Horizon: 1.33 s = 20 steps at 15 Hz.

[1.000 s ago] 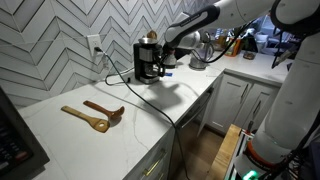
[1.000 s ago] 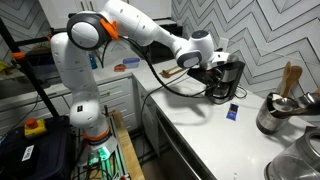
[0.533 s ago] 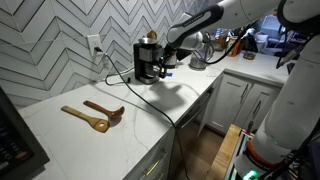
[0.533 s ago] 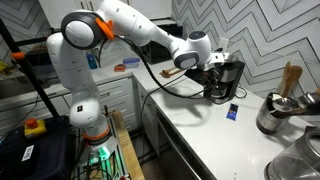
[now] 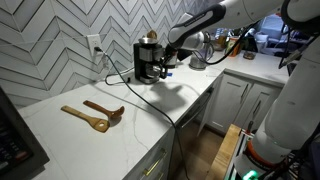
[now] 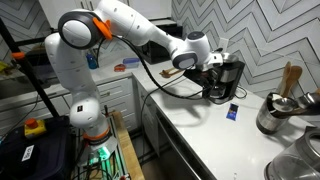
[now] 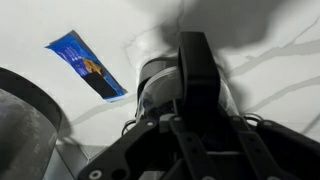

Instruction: Take the coffee pot off of the coffee maker

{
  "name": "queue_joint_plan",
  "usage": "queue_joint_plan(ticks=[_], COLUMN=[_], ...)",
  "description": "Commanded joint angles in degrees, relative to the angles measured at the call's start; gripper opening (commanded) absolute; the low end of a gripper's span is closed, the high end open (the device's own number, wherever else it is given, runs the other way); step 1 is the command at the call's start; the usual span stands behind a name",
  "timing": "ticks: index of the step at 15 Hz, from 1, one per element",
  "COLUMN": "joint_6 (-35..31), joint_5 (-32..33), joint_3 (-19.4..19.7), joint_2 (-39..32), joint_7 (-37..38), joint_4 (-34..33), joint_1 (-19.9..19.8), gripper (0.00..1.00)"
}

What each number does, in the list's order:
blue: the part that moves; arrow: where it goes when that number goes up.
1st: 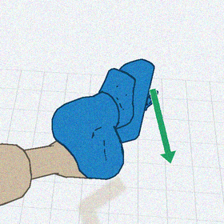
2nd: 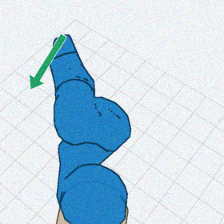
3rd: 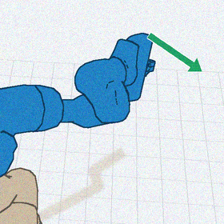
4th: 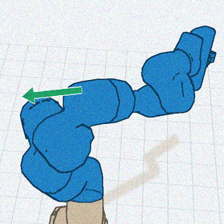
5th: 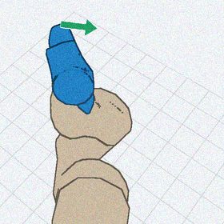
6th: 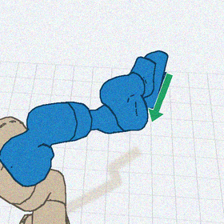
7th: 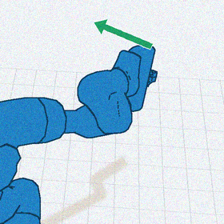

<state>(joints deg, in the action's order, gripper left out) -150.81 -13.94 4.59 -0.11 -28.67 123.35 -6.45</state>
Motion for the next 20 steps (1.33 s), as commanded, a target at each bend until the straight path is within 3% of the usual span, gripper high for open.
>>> queue_joint_plan(ticks=[1,14,20], joint_6=[-0.99,-0.53,0.6], joint_5=[-2.13,-2.98,0.86], joint_3=[0.6,1.45,2.37], joint_2=[2.51,5.84,7.19], joint_7=[-2.21,-2.96,-0.99], joint_4=[4.19,7.66,8.42], joint_1=[0.13,0.77,0.4], gripper=[0.08,0.08,0.08])
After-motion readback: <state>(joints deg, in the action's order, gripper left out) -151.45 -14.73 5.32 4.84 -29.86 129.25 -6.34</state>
